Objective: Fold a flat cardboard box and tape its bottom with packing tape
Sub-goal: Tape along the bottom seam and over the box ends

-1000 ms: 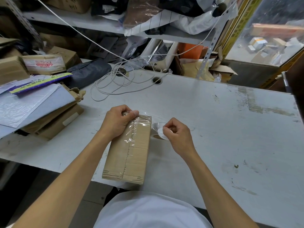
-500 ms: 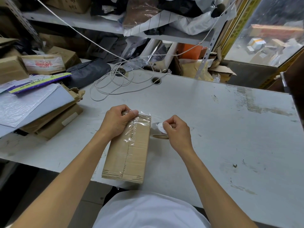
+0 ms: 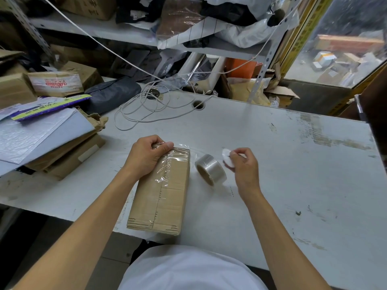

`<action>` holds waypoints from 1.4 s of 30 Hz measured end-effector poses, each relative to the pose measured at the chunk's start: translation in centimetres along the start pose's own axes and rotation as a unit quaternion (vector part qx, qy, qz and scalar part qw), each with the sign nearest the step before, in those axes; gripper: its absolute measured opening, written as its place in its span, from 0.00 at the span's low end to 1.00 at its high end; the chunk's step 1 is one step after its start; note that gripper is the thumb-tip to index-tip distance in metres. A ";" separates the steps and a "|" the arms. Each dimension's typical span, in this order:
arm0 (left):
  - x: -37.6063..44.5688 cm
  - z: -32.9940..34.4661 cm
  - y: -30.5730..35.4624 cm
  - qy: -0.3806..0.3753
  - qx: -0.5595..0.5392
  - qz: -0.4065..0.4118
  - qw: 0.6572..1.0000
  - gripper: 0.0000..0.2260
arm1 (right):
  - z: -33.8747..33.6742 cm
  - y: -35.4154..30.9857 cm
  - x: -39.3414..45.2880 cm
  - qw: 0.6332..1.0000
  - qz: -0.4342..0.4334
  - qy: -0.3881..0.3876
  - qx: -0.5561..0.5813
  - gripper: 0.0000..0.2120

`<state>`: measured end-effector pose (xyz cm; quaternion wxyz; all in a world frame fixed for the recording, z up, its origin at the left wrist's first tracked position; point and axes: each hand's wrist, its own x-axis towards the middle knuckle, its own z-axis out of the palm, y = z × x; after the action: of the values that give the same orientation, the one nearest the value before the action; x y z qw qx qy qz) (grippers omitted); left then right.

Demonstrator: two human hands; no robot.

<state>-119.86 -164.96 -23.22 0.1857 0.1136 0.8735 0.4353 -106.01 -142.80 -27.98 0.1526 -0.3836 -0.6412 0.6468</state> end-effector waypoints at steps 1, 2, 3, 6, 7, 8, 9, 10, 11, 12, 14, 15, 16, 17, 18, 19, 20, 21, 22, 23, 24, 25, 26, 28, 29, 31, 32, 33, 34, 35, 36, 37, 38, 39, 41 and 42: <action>0.0 0.0 0.0 0.000 0.000 0.000 1.000 0.12 | -0.6 0.3 0.6 0.999 0.003 0.040 -0.019 0.02; 0.0 0.1 0.0 0.000 0.000 0.001 1.000 0.12 | -1.2 0.6 1.3 0.995 0.005 0.074 -0.061 0.03; 0.0 0.1 0.0 0.001 0.000 0.002 1.000 0.12 | -1.8 0.9 1.9 0.989 0.011 0.096 -0.110 0.04; -0.1 0.3 0.1 0.001 -0.002 0.007 1.000 0.12 | -3.3 2.7 3.6 0.968 0.034 0.086 -0.233 0.07; -0.1 0.3 0.1 0.001 -0.003 0.007 1.000 0.12 | -3.6 3.4 4.0 0.959 0.040 0.066 -0.274 0.07; -0.1 0.3 0.1 0.000 -0.003 0.006 1.000 0.12 | -4.0 4.0 4.4 0.946 0.047 0.045 -0.319 0.09; -0.1 0.2 0.0 -0.001 -0.005 0.005 1.000 0.12 | -4.2 4.4 4.6 0.929 0.056 0.029 -0.364 0.11; -0.1 0.2 0.0 -0.001 -0.006 0.004 1.000 0.12 | -4.2 4.6 4.7 0.914 0.061 0.029 -0.400 0.13; -0.1 0.2 -0.1 0.000 -0.010 0.003 1.000 0.12 | -4.0 4.1 4.6 0.904 0.056 0.044 -0.421 0.14; -0.1 0.2 -0.2 0.001 -0.015 0.002 1.000 0.12 | -3.5 3.2 4.2 0.905 0.030 0.067 -0.420 0.13; 0.0 0.3 -0.3 0.002 -0.025 0.001 1.000 0.12 | -1.5 0.3 2.0 0.930 -0.067 0.103 -0.346 0.06; 0.1 0.3 -0.3 0.002 -0.027 0.001 1.000 0.12 | -0.1 -1.4 0.2 0.944 -0.107 0.112 -0.290 0.03; 0.2 0.3 -0.4 -0.001 -0.027 0.001 1.000 0.12 | 1.4 -3.1 -1.8 0.953 -0.141 0.114 -0.243 0.02; 0.2 0.3 -0.5 -0.005 -0.028 0.000 1.000 0.11 | 2.9 -4.4 -3.8 0.957 -0.162 0.107 -0.213 0.02; 0.3 0.3 -0.5 -0.009 -0.030 0.002 1.000 0.12 | 4.4 -5.1 -5.2 0.961 -0.169 0.088 -0.198 0.03; 0.2 0.2 -0.5 -0.012 -0.034 0.005 0.999 0.12 | 5.7 -5.4 -6.3 0.966 -0.157 0.064 -0.192 0.04; 0.2 0.2 -0.4 -0.016 -0.038 0.007 0.999 0.13 | 6.9 -5.3 -6.9 0.972 -0.131 0.044 -0.192 0.06; 0.3 0.2 -0.4 -0.021 -0.040 0.008 0.999 0.14 | 7.9 -5.0 -7.1 0.975 -0.105 0.032 -0.190 0.09; 0.3 0.3 -0.4 -0.027 -0.040 0.007 0.999 0.14 | 8.7 -4.7 -7.1 0.977 -0.088 0.032 -0.192 0.11; 0.3 0.3 -0.5 -0.032 -0.041 0.003 0.999 0.13 | 9.2 -4.4 -7.1 0.976 -0.081 0.038 -0.196 0.12; 0.3 0.4 -0.6 -0.037 -0.054 -0.004 0.998 0.11 | 9.5 -4.3 -7.0 0.976 -0.078 0.044 -0.197 0.11; 0.3 0.4 -0.7 -0.045 -0.088 -0.012 0.995 0.09 | 9.7 -4.4 -7.1 0.978 -0.073 0.047 -0.190 0.10; 0.2 0.4 -0.8 -0.055 -0.141 -0.024 0.988 0.08 | 9.7 -4.4 -7.1 0.980 -0.065 0.048 -0.182 0.09; -0.3 0.4 -1.1 -0.070 -0.253 -0.046 0.964 0.09 | 9.4 -4.3 -7.1 0.984 -0.056 0.037 -0.164 0.08; -0.5 0.4 -1.3 -0.073 -0.290 -0.052 0.953 0.10 | 9.3 -4.3 -7.2 0.987 -0.053 0.026 -0.148 0.08; -0.8 0.3 -1.7 -0.083 -0.328 -0.064 0.939 0.10 | 9.2 -4.2 -7.3 0.992 -0.046 -0.001 -0.114 0.06; -0.7 0.2 -2.0 -0.093 -0.338 -0.070 0.934 0.10 | 9.3 -4.1 -7.3 0.994 -0.042 -0.011 -0.100 0.06; -0.6 0.1 -2.2 -0.106 -0.344 -0.073 0.930 0.09 | 9.3 -4.0 -7.2 0.995 -0.037 -0.018 -0.087 0.06; -0.6 -0.1 -2.3 -0.120 -0.345 -0.073 0.928 0.09 | 9.4 -3.9 -7.0 0.996 -0.030 -0.021 -0.079 0.07; -0.5 -0.2 -2.2 -0.129 -0.339 -0.071 0.929 0.09 | 9.4 -3.8 -6.8 0.996 -0.026 -0.026 -0.076 0.07; -0.4 -0.2 -2.0 -0.129 -0.313 -0.067 0.939 0.09 | 9.5 -3.7 -6.5 0.996 -0.021 -0.031 -0.079 0.07; -0.4 -0.1 -1.9 -0.116 -0.268 -0.057 0.955 0.08 | 9.5 -3.7 -6.2 0.996 -0.015 -0.035 -0.081 0.07; -0.6 0.0 -1.9 -0.085 -0.218 -0.043 0.971 0.08 | 9.5 -3.6 -6.0 0.996 -0.008 -0.037 -0.083 0.08; -0.9 0.1 -1.8 -0.048 -0.189 -0.030 0.980 0.07 | 9.5 -3.6 -5.8 0.995 -0.005 -0.038 -0.087 0.09; -1.6 0.3 -2.1 -0.037 -0.213 -0.025 0.976 0.05 | 9.6 -3.7 -5.8 0.994 -0.014 -0.044 -0.103 0.11; -1.9 0.3 -2.3 -0.060 -0.235 -0.028 0.970 0.06 | 9.6 -3.6 -5.7 0.992 -0.026 -0.048 -0.117 0.11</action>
<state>-118.05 -166.79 -24.80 0.2713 0.0686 0.7368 0.6155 -109.93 -153.13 -23.97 0.0919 -0.3506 -0.7289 0.5808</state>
